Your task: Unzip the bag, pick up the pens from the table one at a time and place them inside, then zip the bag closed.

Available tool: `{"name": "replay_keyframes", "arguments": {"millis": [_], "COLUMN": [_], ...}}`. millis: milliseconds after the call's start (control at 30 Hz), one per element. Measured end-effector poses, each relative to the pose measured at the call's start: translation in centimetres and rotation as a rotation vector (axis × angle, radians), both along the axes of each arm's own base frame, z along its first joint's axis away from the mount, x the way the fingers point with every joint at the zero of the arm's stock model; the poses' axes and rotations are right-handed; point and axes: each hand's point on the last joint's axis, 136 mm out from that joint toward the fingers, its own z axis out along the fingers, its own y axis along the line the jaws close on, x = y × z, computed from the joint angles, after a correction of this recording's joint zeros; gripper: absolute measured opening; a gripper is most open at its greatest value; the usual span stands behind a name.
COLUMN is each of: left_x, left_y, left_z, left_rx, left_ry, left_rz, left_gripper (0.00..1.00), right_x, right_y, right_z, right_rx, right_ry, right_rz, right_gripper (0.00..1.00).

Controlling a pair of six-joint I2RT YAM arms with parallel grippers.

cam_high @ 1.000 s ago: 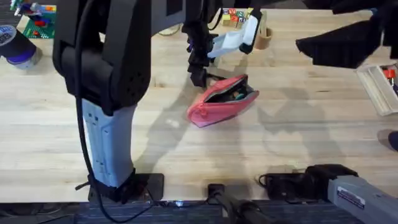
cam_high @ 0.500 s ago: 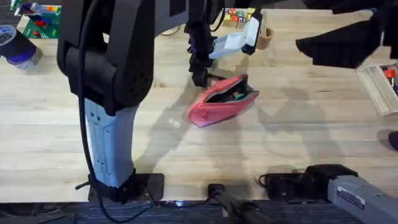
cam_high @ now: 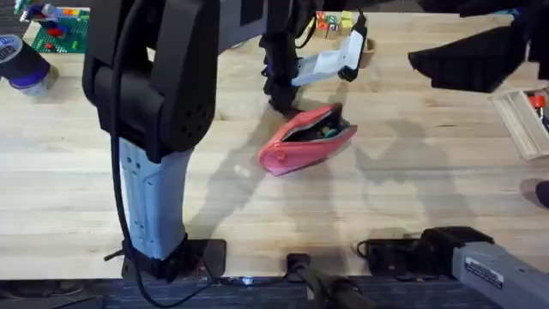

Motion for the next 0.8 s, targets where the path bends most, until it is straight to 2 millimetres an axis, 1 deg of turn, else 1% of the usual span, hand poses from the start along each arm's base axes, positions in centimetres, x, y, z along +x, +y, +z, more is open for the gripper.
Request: {"name": "replay_keyframes", "arguments": {"millis": [333,567,700,733,800], "left_x": [0.1,1.5,1.4,1.2,1.1], "left_y": [-0.3,-0.8,-0.6,-0.4,-0.3], "left_z": [0.2,0.5,1.5,2.7,3.2], "left_rx": [-0.012,0.0,0.023,0.033,0.034], "left_ry": [0.013,0.012,0.031,0.043,0.045], "left_rz": [0.028,0.035,0.036,0.037,0.036], "left_gripper": [0.05,0.041,0.039,0.038,0.038], "right_x": [0.0,0.0,0.0,0.0,0.0], "right_y": [0.0,0.0,0.0,0.0,0.0], "right_z": [0.0,0.0,0.0,0.0,0.0], "right_rx": [0.0,0.0,0.0,0.0,0.0], "right_ry": [0.0,0.0,0.0,0.0,0.0], "right_rz": [0.0,0.0,0.0,0.0,0.0], "right_gripper": [0.996,0.996,0.996,0.996,0.995]}}
